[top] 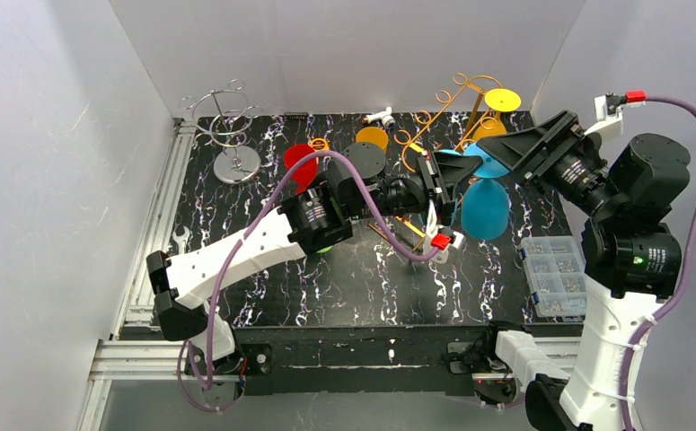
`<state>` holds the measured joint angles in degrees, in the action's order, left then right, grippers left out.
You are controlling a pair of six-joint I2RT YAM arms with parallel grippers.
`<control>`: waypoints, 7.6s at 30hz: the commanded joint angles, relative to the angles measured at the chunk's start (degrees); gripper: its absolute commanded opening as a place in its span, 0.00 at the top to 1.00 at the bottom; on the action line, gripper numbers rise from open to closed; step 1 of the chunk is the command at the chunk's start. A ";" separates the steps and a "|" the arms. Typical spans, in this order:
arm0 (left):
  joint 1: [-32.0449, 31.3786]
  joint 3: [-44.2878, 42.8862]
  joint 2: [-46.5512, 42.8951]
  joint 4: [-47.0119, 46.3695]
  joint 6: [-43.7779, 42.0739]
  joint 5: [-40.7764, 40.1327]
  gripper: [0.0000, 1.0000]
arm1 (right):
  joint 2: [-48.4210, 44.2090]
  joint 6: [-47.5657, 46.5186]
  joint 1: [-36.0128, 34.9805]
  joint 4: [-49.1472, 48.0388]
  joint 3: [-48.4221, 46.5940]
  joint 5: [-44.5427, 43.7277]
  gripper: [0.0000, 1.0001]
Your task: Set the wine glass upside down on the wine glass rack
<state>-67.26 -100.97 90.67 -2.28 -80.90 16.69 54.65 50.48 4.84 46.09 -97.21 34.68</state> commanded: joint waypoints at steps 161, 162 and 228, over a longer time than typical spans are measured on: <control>5.91 30.82 -35.57 7.63 33.37 -11.15 0.02 | 4.28 -57.57 -8.84 -60.81 51.92 -39.39 0.52; 5.92 30.75 -35.57 7.60 33.35 -11.15 0.02 | 4.36 -57.66 -8.80 -60.91 51.94 -39.29 0.52; 6.27 28.58 -34.52 8.93 33.27 -9.48 0.02 | -3.26 -20.47 -8.80 3.30 44.62 -55.72 0.19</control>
<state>-61.45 -70.13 56.88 5.69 -48.47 6.02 45.63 20.97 -4.14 28.60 -48.36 -17.17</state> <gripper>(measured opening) 0.982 0.835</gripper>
